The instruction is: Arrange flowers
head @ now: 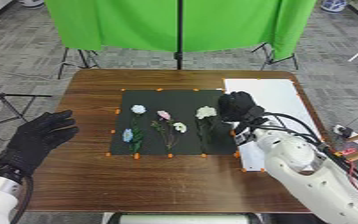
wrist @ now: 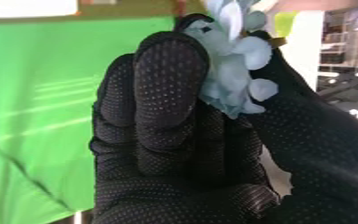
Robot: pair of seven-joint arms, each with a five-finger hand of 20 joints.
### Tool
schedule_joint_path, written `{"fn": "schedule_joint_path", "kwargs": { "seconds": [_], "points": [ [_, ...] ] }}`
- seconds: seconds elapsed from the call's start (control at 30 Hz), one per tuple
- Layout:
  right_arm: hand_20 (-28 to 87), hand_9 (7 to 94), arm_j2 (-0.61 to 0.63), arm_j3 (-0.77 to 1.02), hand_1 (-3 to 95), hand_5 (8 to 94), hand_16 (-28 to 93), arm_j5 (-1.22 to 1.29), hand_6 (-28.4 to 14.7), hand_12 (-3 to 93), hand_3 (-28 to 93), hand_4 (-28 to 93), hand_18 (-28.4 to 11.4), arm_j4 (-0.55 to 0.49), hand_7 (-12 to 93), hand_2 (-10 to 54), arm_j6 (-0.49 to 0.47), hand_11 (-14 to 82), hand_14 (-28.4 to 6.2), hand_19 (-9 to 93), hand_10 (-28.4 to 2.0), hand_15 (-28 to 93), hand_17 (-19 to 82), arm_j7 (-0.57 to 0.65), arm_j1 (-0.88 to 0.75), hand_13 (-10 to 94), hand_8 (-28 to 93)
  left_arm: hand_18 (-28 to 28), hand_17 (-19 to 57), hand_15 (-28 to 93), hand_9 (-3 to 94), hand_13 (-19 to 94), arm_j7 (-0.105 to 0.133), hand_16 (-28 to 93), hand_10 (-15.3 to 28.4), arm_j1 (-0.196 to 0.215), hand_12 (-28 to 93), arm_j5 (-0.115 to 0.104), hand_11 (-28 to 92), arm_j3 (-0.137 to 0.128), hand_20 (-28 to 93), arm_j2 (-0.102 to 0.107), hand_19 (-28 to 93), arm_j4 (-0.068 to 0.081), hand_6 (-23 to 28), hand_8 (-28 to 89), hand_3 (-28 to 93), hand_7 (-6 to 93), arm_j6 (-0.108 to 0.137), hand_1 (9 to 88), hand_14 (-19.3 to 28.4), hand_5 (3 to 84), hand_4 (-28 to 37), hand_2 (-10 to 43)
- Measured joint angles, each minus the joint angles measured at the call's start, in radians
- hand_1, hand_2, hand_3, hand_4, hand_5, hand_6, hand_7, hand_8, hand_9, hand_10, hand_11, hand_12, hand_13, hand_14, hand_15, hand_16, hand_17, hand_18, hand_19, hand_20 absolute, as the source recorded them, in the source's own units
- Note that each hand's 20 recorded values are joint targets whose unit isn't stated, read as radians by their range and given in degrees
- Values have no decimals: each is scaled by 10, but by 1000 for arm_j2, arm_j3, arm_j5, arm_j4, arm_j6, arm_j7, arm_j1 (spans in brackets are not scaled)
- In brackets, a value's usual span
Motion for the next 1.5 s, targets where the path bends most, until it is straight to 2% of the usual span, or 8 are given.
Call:
{"fn": "schedule_joint_path", "kwargs": {
  "seconds": [0.53,0.63,0.83,1.0,1.1,1.17,1.37,1.5],
  "points": [
    [373,786,-8,-38,445,606,363,-27,-12,445,836,-283,-142,2,556,-95,2,220,6,752,-55,486,322,23,-40,767,-150,238,-64,509,347,273,-6,-75,158,-1,142,0,338,1,-40,1,630,2,71,-115,724,244,0,267,186,414,-283,65],
    [380,765,-10,-40,423,595,335,-32,-18,437,838,-283,-145,3,553,-95,2,238,-9,750,-62,512,315,26,-41,744,-148,238,-63,510,347,272,-8,-75,158,-1,142,1,338,1,-40,1,630,2,71,-116,724,243,-2,268,186,414,-283,65],
    [394,702,-10,-38,359,584,257,-30,-21,338,859,-283,-152,7,504,-74,10,364,-29,749,-81,563,297,27,-41,708,-124,239,-64,509,347,272,-11,-74,158,-3,142,2,338,0,-40,-3,630,3,70,-116,724,244,-4,268,186,414,-283,65],
    [397,672,-10,-16,322,579,244,-20,-16,303,875,-283,-156,4,473,-66,21,412,-36,751,-91,581,289,25,-54,692,-129,238,-63,509,348,272,-10,-75,157,-3,143,2,338,0,-40,-3,630,3,71,-116,725,244,-4,267,186,414,-283,65],
    [401,656,-9,5,293,584,239,-14,-10,257,887,-283,-159,-7,447,-61,24,449,-40,751,-99,588,283,21,-71,683,-208,238,-63,509,347,272,-11,-75,158,-3,142,2,337,0,-40,-4,630,3,70,-116,725,244,-4,268,185,414,-283,64],
    [403,651,-8,17,278,583,237,-8,-10,251,889,-283,-160,-17,449,-60,23,451,-43,751,-100,590,281,17,-81,678,-250,238,-64,508,347,273,-11,-76,158,-3,143,3,337,0,-40,-6,630,3,70,-117,724,243,-4,268,186,414,-283,65],
    [404,621,-9,45,239,559,231,38,-17,251,883,-283,-164,-48,439,-31,18,453,-54,743,-101,591,262,2,-108,641,-254,238,-63,509,348,272,-8,-75,158,-2,143,1,337,1,-41,-6,630,3,70,-117,723,245,-3,268,186,414,-283,65],
    [365,575,-17,111,229,522,208,138,-25,236,891,-283,-176,-91,400,-12,7,434,-65,661,-110,570,217,2,-151,570,-247,238,-63,509,347,272,-7,-75,158,-2,143,1,337,1,-41,-3,630,3,70,-117,724,244,-3,268,186,414,-283,65]
  ]
}}
